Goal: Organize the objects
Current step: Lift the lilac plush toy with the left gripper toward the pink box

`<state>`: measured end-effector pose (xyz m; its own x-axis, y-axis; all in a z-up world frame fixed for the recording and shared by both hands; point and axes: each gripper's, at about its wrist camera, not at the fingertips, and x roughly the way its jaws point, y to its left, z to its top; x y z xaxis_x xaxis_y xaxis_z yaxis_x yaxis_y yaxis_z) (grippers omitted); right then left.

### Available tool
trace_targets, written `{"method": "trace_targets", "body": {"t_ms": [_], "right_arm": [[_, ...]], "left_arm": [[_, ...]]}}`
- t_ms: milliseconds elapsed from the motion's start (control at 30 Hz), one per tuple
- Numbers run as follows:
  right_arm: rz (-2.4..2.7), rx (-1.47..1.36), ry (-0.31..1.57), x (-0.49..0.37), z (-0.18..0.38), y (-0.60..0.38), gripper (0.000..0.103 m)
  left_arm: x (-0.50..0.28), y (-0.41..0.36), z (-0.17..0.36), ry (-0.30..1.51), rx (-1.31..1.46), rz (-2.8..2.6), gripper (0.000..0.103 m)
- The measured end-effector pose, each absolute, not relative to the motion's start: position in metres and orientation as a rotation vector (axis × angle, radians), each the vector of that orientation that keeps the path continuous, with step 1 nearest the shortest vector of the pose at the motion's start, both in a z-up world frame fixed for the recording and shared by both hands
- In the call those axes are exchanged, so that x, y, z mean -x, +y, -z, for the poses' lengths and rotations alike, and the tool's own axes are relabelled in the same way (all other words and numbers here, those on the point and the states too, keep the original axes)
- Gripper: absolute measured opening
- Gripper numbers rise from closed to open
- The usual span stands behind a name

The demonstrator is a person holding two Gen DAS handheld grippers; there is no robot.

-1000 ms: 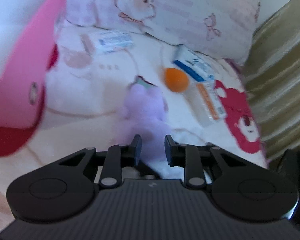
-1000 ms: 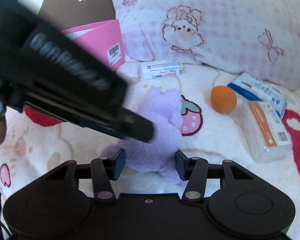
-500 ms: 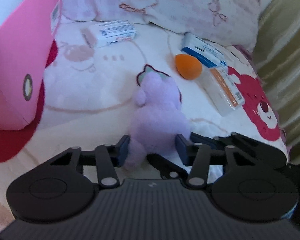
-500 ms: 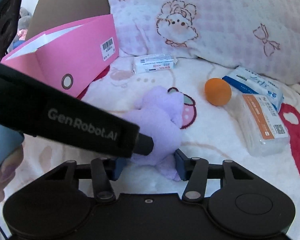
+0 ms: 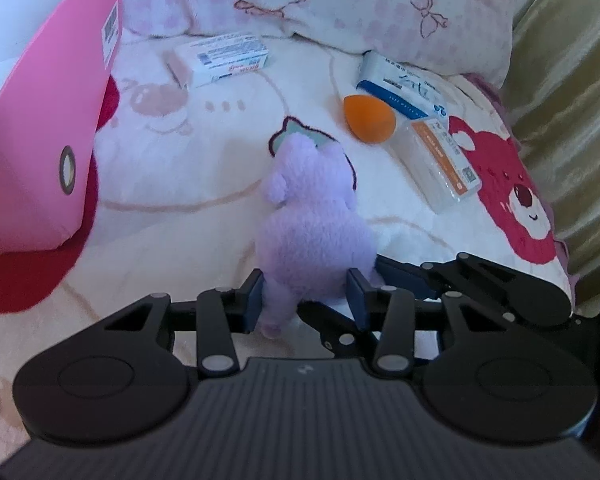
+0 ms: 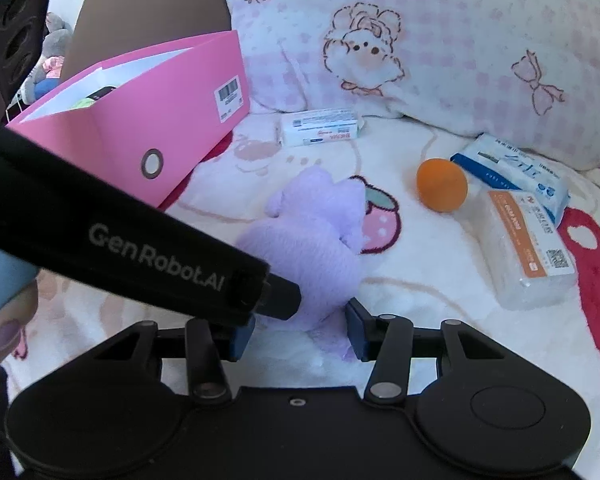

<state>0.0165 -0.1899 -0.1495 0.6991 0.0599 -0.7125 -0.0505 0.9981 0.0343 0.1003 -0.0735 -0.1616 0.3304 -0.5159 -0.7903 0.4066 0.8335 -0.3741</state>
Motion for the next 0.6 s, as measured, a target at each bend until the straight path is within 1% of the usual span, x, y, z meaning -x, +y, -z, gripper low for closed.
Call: {"method": "trace_targets", "body": {"t_ms": [200, 600], "right_arm": [[-0.086, -0.031, 0.793, -0.006, 0.144, -0.184, 0.054], [-0.074, -0.077, 0.792, 0.019, 0.126, -0.163, 0.054]], "left_arm": [[-0.098, -0.064, 0.154, 1.120, 0.121, 0.614, 0.042], [-0.078, -0.053, 0.126, 1.153, 0.015, 0.636, 0.042]]}}
